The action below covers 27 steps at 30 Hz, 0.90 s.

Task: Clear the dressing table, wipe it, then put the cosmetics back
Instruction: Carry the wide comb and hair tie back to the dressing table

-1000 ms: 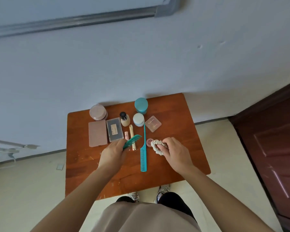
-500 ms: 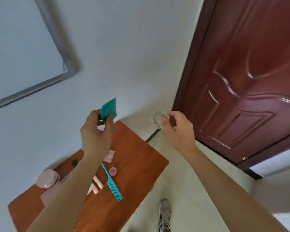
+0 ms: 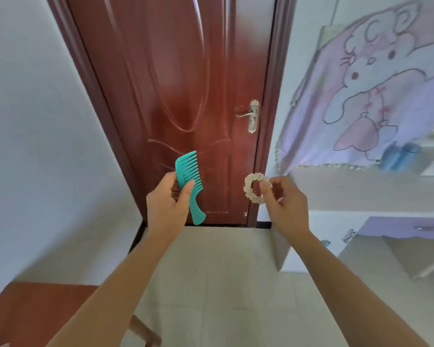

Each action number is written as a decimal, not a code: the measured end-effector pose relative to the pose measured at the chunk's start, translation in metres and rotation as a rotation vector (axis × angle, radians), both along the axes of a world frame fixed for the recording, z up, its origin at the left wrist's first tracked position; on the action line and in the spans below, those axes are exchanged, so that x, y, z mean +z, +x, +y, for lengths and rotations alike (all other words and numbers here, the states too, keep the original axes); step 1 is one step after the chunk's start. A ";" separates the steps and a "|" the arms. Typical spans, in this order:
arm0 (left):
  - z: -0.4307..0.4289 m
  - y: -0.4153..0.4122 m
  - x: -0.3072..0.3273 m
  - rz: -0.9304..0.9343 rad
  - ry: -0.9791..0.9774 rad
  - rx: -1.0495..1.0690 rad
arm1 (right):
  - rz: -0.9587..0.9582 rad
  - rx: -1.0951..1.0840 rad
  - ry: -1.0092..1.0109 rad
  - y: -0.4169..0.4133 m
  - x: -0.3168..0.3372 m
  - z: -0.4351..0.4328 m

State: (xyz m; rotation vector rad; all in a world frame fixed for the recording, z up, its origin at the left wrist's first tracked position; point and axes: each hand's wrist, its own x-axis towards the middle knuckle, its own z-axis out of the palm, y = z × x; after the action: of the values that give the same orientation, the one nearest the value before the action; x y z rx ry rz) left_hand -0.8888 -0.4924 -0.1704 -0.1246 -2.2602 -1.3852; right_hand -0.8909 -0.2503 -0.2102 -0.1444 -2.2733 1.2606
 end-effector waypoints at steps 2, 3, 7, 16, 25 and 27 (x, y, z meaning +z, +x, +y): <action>0.073 -0.012 -0.008 0.013 -0.007 -0.079 | 0.001 -0.070 0.000 0.013 -0.005 0.069; 0.110 -0.016 -0.011 0.011 -0.028 -0.123 | -0.004 -0.103 0.008 0.020 -0.009 0.102; 0.251 -0.030 -0.018 0.040 -0.089 -0.298 | -0.065 -0.242 -0.026 0.043 -0.024 0.226; 0.436 -0.081 -0.028 -0.055 -0.012 -0.563 | -0.159 -0.459 -0.100 0.035 -0.039 0.405; 0.573 -0.224 -0.062 -0.245 0.050 -0.733 | -0.264 -0.528 -0.096 -0.074 -0.066 0.521; 0.605 -0.256 -0.064 -0.300 0.050 -0.780 | -0.270 -0.571 -0.102 -0.100 -0.060 0.550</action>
State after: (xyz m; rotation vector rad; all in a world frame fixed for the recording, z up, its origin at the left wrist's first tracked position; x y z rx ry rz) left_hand -1.1447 0.1126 -0.2341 -0.9171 -2.5384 -1.9386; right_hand -0.9913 0.2997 -0.2701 -0.9767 -2.1465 1.0882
